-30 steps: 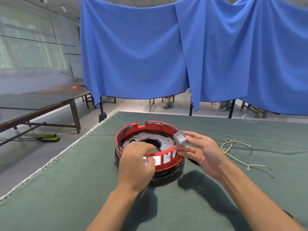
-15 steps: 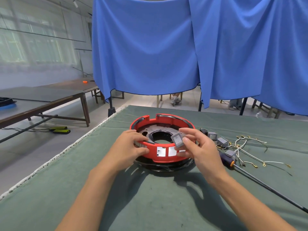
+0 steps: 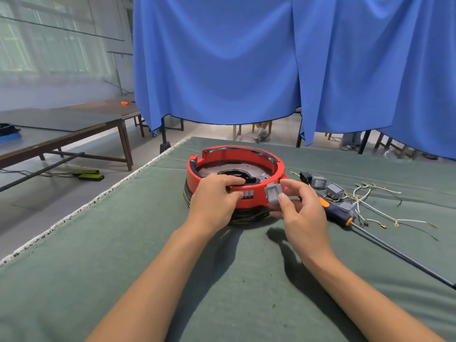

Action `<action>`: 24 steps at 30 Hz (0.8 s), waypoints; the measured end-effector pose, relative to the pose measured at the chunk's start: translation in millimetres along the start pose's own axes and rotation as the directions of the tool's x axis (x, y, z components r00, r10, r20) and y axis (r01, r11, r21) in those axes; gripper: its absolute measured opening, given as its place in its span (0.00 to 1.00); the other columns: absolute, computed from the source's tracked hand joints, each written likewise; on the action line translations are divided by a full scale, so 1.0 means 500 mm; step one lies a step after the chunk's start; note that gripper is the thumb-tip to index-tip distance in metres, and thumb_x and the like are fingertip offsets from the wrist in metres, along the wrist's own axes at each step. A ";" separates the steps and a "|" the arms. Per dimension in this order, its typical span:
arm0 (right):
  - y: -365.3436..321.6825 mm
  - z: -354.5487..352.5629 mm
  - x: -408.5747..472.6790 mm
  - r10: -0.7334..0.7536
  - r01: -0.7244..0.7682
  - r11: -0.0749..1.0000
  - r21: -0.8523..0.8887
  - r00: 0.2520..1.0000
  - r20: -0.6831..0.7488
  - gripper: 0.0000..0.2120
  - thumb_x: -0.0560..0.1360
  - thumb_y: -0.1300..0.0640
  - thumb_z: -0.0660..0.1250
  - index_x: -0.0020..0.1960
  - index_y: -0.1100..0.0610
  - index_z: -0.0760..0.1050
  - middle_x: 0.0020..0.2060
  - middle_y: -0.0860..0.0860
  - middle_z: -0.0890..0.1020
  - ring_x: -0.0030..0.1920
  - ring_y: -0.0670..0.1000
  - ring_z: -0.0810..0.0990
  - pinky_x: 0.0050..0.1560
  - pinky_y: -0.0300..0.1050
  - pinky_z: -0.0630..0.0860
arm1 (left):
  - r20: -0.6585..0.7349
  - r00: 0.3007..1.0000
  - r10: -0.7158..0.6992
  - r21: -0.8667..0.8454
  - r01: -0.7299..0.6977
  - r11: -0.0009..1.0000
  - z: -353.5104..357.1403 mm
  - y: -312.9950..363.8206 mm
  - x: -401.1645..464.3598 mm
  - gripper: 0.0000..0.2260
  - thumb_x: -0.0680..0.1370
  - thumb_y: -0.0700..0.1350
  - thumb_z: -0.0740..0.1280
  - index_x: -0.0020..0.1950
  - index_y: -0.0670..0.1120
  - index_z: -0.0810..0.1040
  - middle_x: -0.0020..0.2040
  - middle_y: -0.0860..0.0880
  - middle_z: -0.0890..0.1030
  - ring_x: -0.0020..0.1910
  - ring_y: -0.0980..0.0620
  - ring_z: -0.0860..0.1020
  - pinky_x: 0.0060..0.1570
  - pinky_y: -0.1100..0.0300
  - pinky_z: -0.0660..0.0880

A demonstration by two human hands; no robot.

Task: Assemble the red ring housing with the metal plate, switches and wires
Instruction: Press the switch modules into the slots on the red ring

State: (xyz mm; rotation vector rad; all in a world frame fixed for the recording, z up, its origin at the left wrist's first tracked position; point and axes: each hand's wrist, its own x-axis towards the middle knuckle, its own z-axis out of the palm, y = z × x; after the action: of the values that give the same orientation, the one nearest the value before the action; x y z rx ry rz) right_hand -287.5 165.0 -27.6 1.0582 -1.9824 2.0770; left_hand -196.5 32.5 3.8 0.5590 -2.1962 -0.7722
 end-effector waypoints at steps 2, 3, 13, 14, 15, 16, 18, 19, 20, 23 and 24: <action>0.009 0.006 -0.005 -0.012 0.012 0.998 -0.057 1.000 0.003 0.12 0.78 0.65 0.62 0.55 0.49 0.74 0.49 0.52 0.74 0.46 0.54 0.82 0.40 0.39 0.81 | 0.006 1.000 -0.026 -0.035 0.026 0.999 0.003 0.003 -0.001 0.12 0.71 0.40 0.73 0.54 0.47 0.84 0.52 0.49 0.84 0.54 0.51 0.80 0.58 0.52 0.74; 0.012 0.008 -0.008 -0.024 0.025 0.995 -0.098 1.000 0.008 0.12 0.78 0.64 0.62 0.57 0.50 0.74 0.49 0.49 0.73 0.46 0.54 0.82 0.43 0.43 0.81 | 0.005 1.000 -0.029 -0.025 0.029 0.999 0.004 0.004 -0.003 0.12 0.71 0.41 0.73 0.53 0.49 0.84 0.52 0.51 0.84 0.54 0.51 0.80 0.58 0.52 0.74; -0.006 0.010 -0.019 -0.139 0.145 0.968 -0.203 0.989 0.041 0.14 0.78 0.62 0.62 0.58 0.45 0.71 0.48 0.42 0.71 0.37 0.44 0.83 0.46 0.55 0.81 | 0.032 0.998 -0.046 0.046 0.045 0.998 0.004 0.021 -0.013 0.09 0.74 0.47 0.70 0.53 0.54 0.83 0.53 0.57 0.83 0.58 0.57 0.77 0.59 0.52 0.73; -0.005 0.010 -0.020 -0.138 0.144 0.966 -0.215 0.989 0.044 0.14 0.78 0.62 0.62 0.59 0.47 0.72 0.48 0.42 0.71 0.37 0.45 0.83 0.45 0.55 0.81 | 0.031 0.998 -0.047 0.044 0.046 0.998 0.004 0.021 -0.013 0.09 0.74 0.47 0.70 0.53 0.54 0.83 0.53 0.57 0.83 0.58 0.56 0.77 0.59 0.52 0.73; -0.003 0.010 -0.020 -0.132 0.138 0.965 -0.223 0.990 0.042 0.14 0.78 0.62 0.62 0.60 0.49 0.73 0.48 0.42 0.71 0.38 0.46 0.83 0.45 0.55 0.80 | 0.030 0.998 -0.050 0.042 0.048 0.998 0.003 0.022 -0.013 0.09 0.74 0.47 0.70 0.53 0.54 0.83 0.53 0.57 0.83 0.58 0.56 0.77 0.59 0.52 0.73; -0.001 0.010 -0.019 -0.122 0.127 0.965 -0.228 0.992 0.036 0.13 0.78 0.62 0.62 0.61 0.51 0.73 0.47 0.43 0.71 0.38 0.47 0.83 0.45 0.55 0.80 | 0.029 0.998 -0.053 0.041 0.052 0.998 0.003 0.022 -0.012 0.09 0.74 0.47 0.70 0.53 0.54 0.83 0.53 0.57 0.83 0.58 0.56 0.77 0.59 0.52 0.73; 0.002 0.010 -0.018 -0.094 0.097 0.969 -0.226 0.995 0.022 0.13 0.79 0.62 0.61 0.63 0.54 0.73 0.47 0.43 0.71 0.37 0.46 0.83 0.45 0.55 0.81 | 0.030 0.998 -0.062 0.035 0.061 0.998 0.003 0.023 -0.011 0.09 0.74 0.47 0.70 0.53 0.54 0.83 0.53 0.57 0.83 0.58 0.56 0.77 0.59 0.53 0.73; 0.003 0.010 -0.018 -0.078 0.080 0.973 -0.217 0.997 0.015 0.14 0.79 0.63 0.60 0.63 0.55 0.72 0.47 0.44 0.71 0.37 0.47 0.83 0.44 0.54 0.81 | 0.030 0.998 -0.062 0.035 0.061 0.998 0.003 0.023 -0.012 0.09 0.74 0.48 0.70 0.53 0.54 0.84 0.53 0.57 0.83 0.58 0.56 0.77 0.59 0.53 0.73; 0.002 0.010 -0.018 -0.063 0.064 0.978 -0.199 0.998 0.010 0.13 0.79 0.63 0.60 0.63 0.55 0.72 0.48 0.46 0.71 0.38 0.48 0.83 0.44 0.53 0.81 | 0.027 0.998 -0.059 0.036 0.058 0.998 0.003 0.024 -0.013 0.09 0.74 0.47 0.70 0.53 0.55 0.84 0.53 0.58 0.83 0.58 0.57 0.78 0.59 0.53 0.73; -0.010 0.005 -0.012 -0.029 0.028 0.996 -0.089 0.999 -0.018 0.13 0.80 0.64 0.59 0.61 0.52 0.72 0.50 0.50 0.73 0.37 0.50 0.83 0.40 0.47 0.82 | -0.013 0.997 -0.080 0.006 0.080 0.997 -0.007 0.023 -0.013 0.09 0.71 0.48 0.70 0.50 0.58 0.83 0.46 0.62 0.83 0.53 0.58 0.78 0.56 0.56 0.73; -0.014 0.002 -0.008 -0.009 0.008 0.999 -0.037 1.000 -0.030 0.12 0.80 0.65 0.59 0.59 0.51 0.72 0.51 0.52 0.73 0.35 0.49 0.83 0.38 0.44 0.82 | -0.030 0.994 -0.104 -0.022 0.104 0.994 -0.014 0.021 -0.011 0.10 0.70 0.48 0.68 0.47 0.60 0.83 0.41 0.65 0.82 0.51 0.59 0.78 0.52 0.57 0.72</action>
State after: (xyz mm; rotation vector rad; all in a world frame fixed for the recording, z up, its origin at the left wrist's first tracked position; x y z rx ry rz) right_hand -280.7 166.8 -23.9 1.0211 -1.9904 2.0315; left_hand -189.3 41.1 12.0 0.6752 -2.1420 -0.8338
